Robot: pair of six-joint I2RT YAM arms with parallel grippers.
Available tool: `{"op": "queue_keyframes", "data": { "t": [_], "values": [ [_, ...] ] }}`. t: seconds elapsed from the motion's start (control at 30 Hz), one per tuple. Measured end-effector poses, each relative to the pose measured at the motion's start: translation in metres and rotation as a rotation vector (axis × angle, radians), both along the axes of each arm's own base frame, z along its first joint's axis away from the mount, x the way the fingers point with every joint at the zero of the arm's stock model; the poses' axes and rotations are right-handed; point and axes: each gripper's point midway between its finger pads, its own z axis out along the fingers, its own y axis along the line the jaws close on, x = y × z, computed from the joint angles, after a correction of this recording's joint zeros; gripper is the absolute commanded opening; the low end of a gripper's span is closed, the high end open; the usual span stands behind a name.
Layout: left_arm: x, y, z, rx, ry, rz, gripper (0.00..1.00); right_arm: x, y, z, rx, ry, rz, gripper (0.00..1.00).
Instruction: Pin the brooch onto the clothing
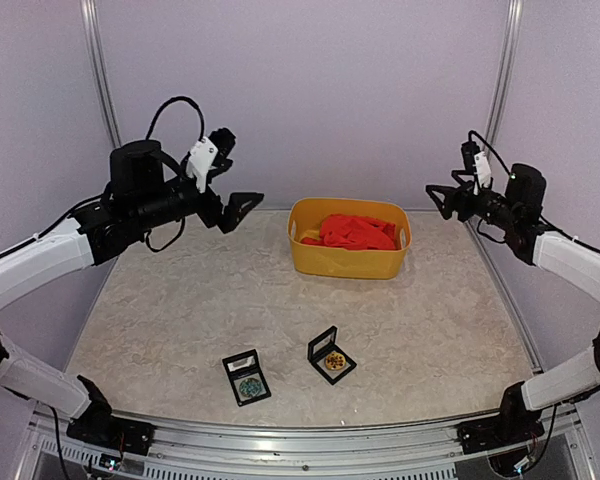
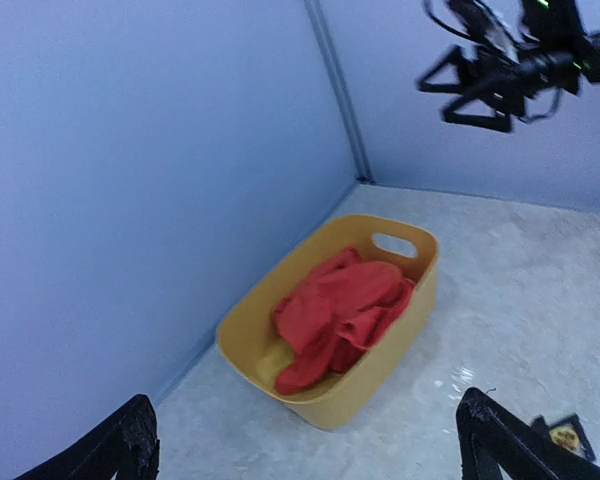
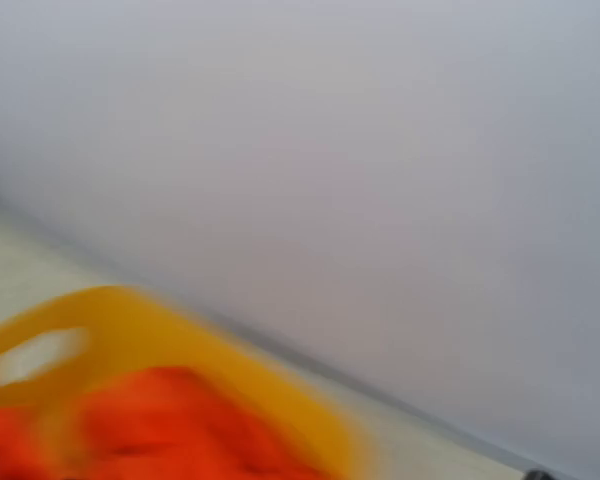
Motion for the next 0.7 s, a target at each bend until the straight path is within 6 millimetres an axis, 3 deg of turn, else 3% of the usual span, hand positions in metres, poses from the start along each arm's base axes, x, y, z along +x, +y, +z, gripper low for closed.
{"op": "queue_keyframes", "data": {
  "t": [0.07,0.13,0.2,0.27,0.4,0.5,0.53,0.63,0.7],
  "values": [
    [-0.052,-0.049,-0.033,0.131,0.077,-0.205,0.99,-0.013,0.056,0.002,-0.078,0.027,0.144,0.99],
    [-0.105,-0.077,-0.081,0.277,0.181,-0.376,0.99,-0.030,0.125,-0.012,-0.185,0.068,0.298,0.99],
    [-0.142,-0.085,-0.124,0.398,0.275,-0.476,0.99,-0.040,0.179,-0.037,-0.307,0.128,0.401,0.99],
    [-0.166,-0.080,-0.159,0.496,0.364,-0.522,0.99,-0.041,0.217,-0.070,-0.417,0.198,0.460,0.99],
    [-0.187,-0.062,-0.201,0.607,0.479,-0.534,0.99,-0.017,0.246,-0.137,-0.602,0.325,0.443,0.98],
    [-0.191,-0.051,-0.217,0.645,0.518,-0.511,0.99,0.012,0.248,-0.183,-0.721,0.413,0.373,0.85],
    [-0.191,-0.049,-0.219,0.650,0.526,-0.504,0.99,0.019,0.249,-0.192,-0.744,0.429,0.355,0.73],
    [-0.190,-0.044,-0.224,0.658,0.538,-0.478,0.99,0.036,0.246,-0.219,-0.814,0.485,0.304,0.23],
    [-0.189,-0.042,-0.225,0.662,0.545,-0.462,0.99,0.040,0.243,-0.222,-0.830,0.510,0.274,0.05]
  ]
}}
